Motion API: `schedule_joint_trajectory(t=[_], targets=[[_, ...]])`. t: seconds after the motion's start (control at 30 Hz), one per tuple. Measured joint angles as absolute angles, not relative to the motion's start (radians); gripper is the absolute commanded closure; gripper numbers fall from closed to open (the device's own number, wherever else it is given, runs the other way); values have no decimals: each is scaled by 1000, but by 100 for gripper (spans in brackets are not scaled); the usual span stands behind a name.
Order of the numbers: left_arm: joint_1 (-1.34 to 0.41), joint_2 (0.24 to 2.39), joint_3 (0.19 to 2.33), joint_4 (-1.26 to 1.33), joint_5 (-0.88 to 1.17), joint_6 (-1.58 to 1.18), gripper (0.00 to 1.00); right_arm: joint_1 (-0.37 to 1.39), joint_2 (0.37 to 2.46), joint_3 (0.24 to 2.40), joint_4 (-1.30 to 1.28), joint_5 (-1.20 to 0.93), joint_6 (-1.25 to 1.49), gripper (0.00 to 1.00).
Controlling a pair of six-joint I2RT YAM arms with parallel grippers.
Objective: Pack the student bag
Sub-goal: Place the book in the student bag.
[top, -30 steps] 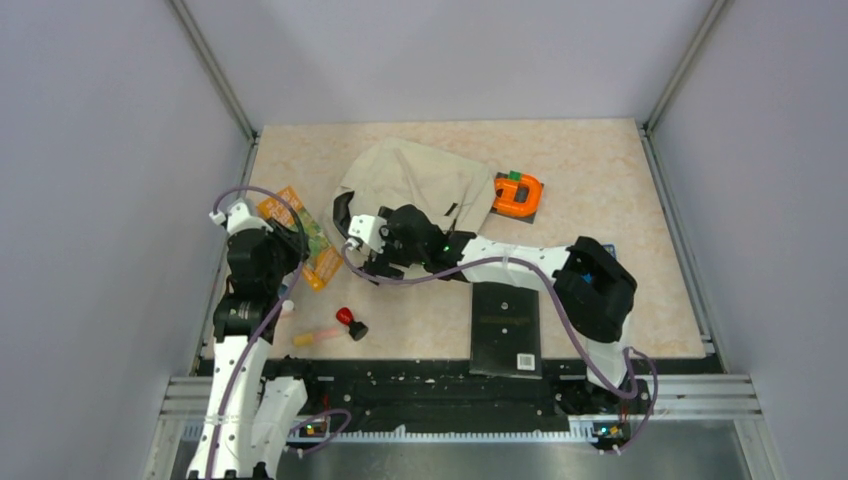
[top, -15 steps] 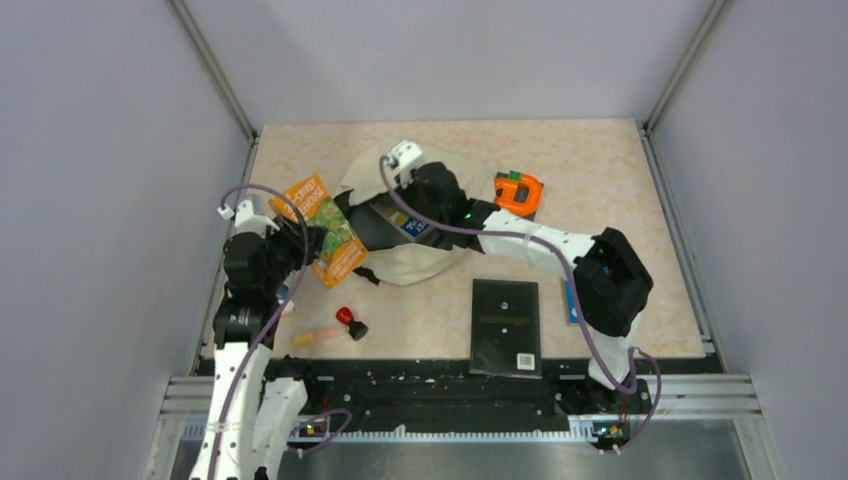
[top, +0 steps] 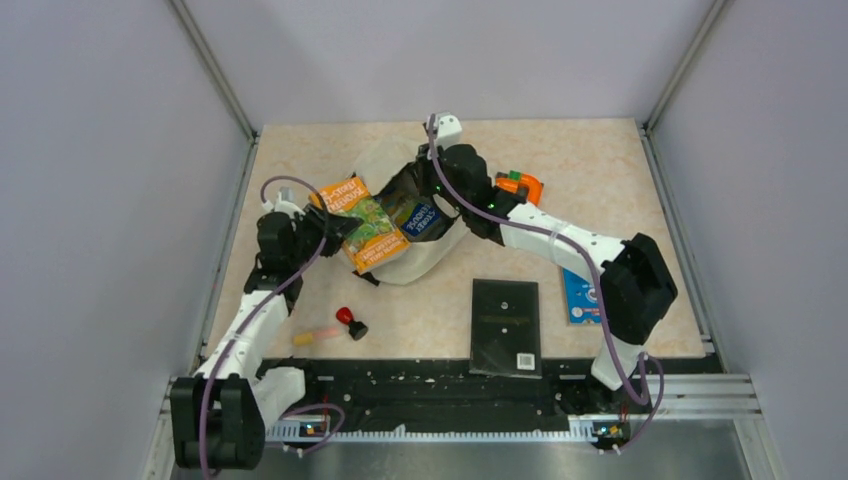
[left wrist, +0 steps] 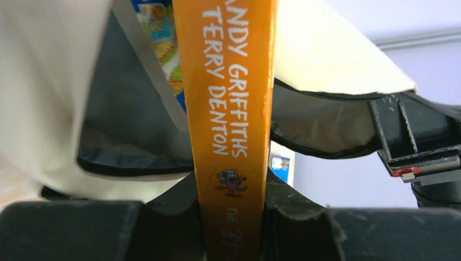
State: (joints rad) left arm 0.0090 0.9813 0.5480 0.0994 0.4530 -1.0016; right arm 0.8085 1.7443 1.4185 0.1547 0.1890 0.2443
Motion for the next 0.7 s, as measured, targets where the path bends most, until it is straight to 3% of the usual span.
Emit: schedule_joint_trajectory(t=[0.27,0.7], targets=[[-202,1041,550,175,434,-1046,100,809,1740,1414,165,195,278,100],[-239,899,375,183,379,-1133,100,809,1732,1414,176,235,315,100]])
